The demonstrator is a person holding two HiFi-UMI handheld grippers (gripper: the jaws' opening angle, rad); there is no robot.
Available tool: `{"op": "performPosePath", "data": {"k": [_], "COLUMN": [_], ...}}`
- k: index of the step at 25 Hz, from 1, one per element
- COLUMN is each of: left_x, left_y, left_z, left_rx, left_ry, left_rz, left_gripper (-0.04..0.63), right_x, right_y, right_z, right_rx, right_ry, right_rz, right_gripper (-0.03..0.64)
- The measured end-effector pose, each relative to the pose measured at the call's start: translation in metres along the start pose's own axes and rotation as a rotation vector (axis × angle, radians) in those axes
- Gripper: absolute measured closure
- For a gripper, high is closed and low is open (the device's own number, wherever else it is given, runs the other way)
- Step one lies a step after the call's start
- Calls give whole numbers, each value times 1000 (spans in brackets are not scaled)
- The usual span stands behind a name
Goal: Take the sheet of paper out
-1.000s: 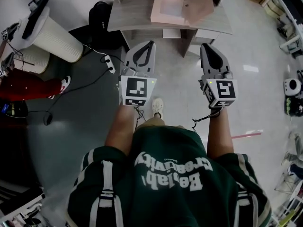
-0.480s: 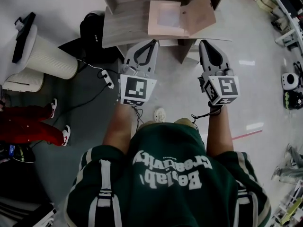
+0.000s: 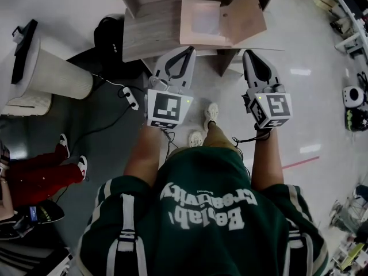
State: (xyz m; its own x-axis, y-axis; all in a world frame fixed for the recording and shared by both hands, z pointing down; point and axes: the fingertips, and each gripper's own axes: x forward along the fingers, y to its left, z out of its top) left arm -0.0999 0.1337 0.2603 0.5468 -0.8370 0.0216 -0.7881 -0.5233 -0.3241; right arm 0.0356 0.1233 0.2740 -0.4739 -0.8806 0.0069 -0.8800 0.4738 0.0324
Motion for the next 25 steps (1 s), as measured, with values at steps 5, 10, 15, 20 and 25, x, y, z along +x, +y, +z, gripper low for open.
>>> {"op": "performPosePath", "data": {"k": [5,10,15,20,25], "left_x": [26,68,126,201,285], "left_y": [19,36,59,85,120], "left_z": [-9,-21,-37,-60,-80], "left_rx": [-23,-15,-23,-23,-24], "left_ry": [7,14,24,45,73], "left_rz": [7,10,12,5,13], "left_gripper": [577,577,577,577,577], "right_x": [30,70,121,194,275], "right_y": [-11,-35,-77,-129,-177], "right_z": [-2,-10,-17,-25,-37], "right_rx": [-56,-61,-50,-56,-65], "right_ry": [13,17,19,24,44], "right_rz": [13,27,25,32,69], "right_gripper": [581,581,581,581,581]}}
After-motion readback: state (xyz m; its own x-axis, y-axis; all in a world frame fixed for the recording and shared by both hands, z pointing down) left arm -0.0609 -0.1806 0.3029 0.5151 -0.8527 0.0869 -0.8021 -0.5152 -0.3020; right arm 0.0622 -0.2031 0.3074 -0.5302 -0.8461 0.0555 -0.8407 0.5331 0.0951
